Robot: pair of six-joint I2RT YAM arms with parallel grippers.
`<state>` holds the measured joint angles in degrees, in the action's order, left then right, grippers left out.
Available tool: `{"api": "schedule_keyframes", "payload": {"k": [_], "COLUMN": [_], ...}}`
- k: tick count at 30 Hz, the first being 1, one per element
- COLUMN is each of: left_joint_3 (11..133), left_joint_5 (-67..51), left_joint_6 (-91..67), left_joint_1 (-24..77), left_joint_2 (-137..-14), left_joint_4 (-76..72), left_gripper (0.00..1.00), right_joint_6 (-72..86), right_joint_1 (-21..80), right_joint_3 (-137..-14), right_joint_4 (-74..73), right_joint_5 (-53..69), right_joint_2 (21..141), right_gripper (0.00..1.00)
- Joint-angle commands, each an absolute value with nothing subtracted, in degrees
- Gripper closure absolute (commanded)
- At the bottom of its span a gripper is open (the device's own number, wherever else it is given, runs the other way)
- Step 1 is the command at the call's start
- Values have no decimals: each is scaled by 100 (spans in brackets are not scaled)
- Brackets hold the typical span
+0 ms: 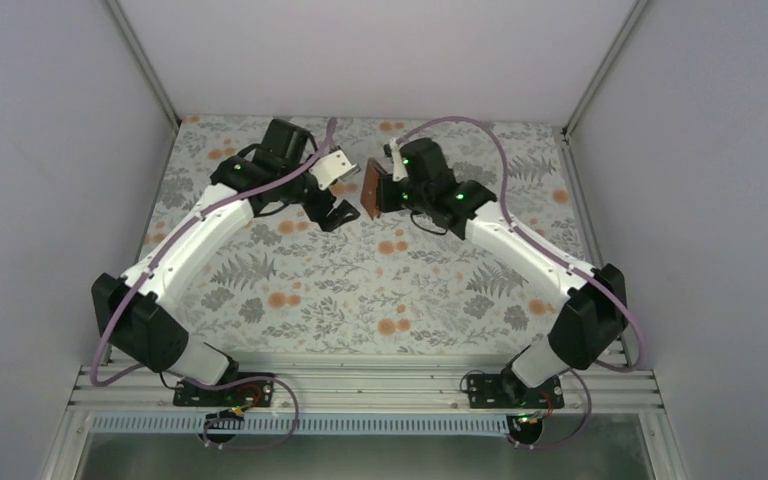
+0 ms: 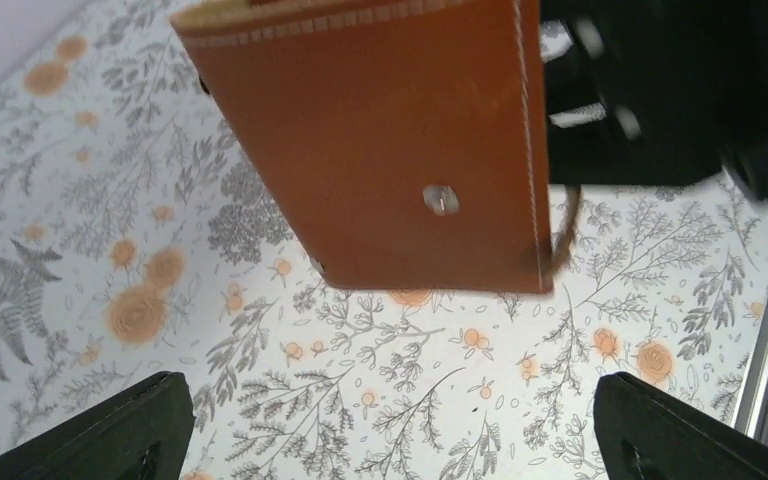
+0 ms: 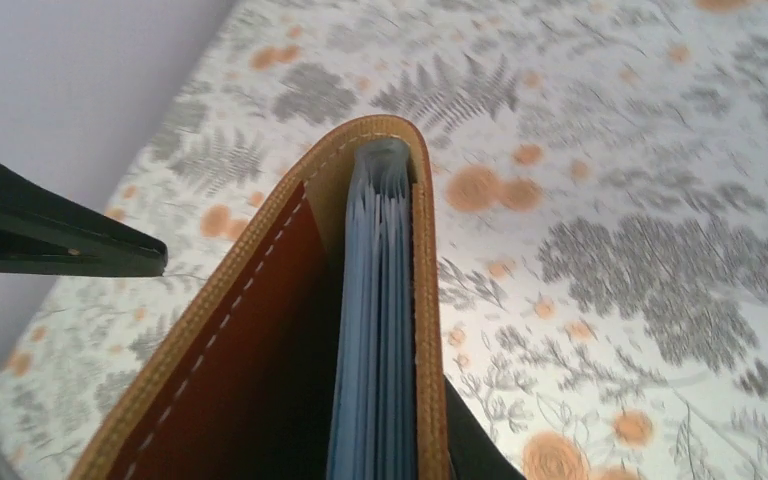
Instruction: Take the credit cards out of the card holder
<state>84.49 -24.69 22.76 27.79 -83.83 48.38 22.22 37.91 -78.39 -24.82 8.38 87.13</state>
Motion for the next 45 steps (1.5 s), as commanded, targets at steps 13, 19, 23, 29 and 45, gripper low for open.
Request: {"api": "schedule_keyframes", "payload": {"k": [13,19,23,29,45], "left_joint_3": [8675,8387,8309,8271,8075], "left_joint_5": [-728,-104,-502,-1351,-3686], "left_joint_6": [1549,1644,1766,1918,2427], "left_joint_1": [2916,2620,2336,2092,2038], "left_joint_2": [-8547,-8183,-7956,-7808,-7717], "left_joint_4": [4433,4206,4242,4421,4857], "left_gripper": [0,1,0,1,42], "right_joint_6": [2875,2698,2535,2231,802], "right_joint_1": [4652,4581,4463,4338,4215], "right_joint_3": [-8257,-8166,-8053,-7919,-7340], "right_joint_4": [-2391,-2455,-2458,-2405,-1800], "right_joint_5": [420,335,567,1053,3018], "right_joint_2": [8972,8714,8573,8442,7575], "right_gripper": [96,96,96,96,96]}}
